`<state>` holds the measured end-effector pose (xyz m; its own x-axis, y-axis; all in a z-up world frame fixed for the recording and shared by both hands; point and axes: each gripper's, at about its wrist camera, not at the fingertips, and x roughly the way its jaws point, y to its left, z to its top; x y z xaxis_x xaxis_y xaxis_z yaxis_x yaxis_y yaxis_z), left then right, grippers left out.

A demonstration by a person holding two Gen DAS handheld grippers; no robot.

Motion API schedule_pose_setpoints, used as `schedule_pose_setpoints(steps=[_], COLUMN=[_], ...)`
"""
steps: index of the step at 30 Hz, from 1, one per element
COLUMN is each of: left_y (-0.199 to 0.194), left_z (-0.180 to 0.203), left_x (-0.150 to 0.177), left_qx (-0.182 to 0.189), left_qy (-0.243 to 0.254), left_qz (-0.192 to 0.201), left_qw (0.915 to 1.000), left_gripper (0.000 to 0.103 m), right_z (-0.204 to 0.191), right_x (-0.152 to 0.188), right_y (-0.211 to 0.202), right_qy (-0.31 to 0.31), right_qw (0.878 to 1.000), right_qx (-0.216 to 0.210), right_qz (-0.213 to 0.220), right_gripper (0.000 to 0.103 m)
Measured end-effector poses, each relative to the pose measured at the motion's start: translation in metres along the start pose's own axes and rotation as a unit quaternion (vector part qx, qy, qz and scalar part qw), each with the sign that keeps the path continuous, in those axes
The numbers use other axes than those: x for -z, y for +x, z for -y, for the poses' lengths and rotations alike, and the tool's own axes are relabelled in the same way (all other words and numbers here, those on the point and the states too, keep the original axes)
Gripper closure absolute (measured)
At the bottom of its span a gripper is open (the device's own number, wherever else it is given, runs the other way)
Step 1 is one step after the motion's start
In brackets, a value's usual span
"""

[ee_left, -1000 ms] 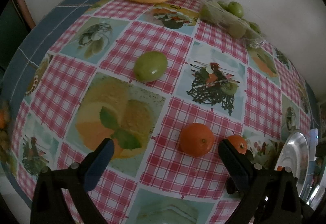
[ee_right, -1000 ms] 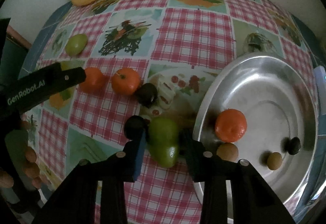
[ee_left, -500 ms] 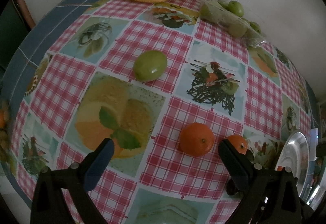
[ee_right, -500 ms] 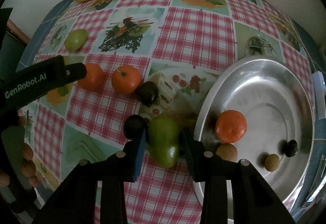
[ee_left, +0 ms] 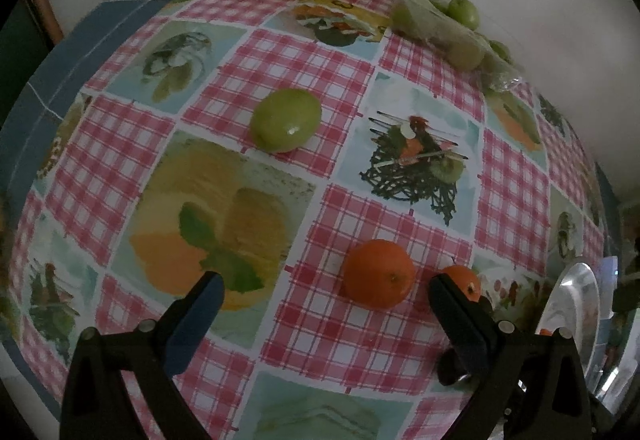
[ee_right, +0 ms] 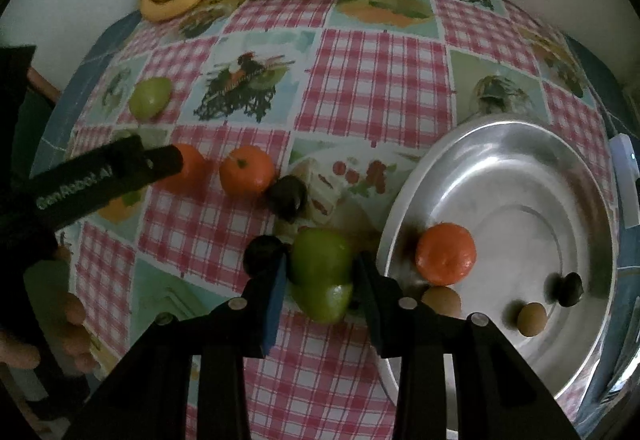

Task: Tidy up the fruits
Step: 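Close the right gripper on the green mango while the left gripper closes on the tangerine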

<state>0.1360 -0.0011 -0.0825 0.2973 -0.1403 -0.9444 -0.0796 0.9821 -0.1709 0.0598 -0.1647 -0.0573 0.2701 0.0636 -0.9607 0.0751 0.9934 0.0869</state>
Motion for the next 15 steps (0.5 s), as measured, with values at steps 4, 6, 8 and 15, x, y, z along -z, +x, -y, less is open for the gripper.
schedule_pose_setpoints(steps=[4,6,8,15], left_y=[0.002,0.003,0.005,0.016], left_z=[0.002,0.003,0.005,0.012], left_x=[-0.002,-0.003,-0.004,-0.002], left_qx=[0.015,0.022,0.026,0.042], left_qy=[-0.004,-0.004,0.0,0.013], left_qz=[0.007,0.011,0.012,0.002], left_qw=[0.9999,0.9997,0.9996,0.999], left_gripper=[0.003,0.008,0.012,0.047], right_z=[0.001,0.0,0.0,0.001], right_x=[-0.003,-0.003,-0.004,-0.004], right_y=[-0.009,-0.014,-0.016,-0.018], right_qy=[0.003,0.004,0.005,0.008], right_qw=[1.0,1.0,1.0,0.999], right_qx=[0.0,-0.005,-0.009,-0.013], right_qz=[0.014,0.023,0.026,0.029], right_gripper=[0.066,0.066,0.066,0.066])
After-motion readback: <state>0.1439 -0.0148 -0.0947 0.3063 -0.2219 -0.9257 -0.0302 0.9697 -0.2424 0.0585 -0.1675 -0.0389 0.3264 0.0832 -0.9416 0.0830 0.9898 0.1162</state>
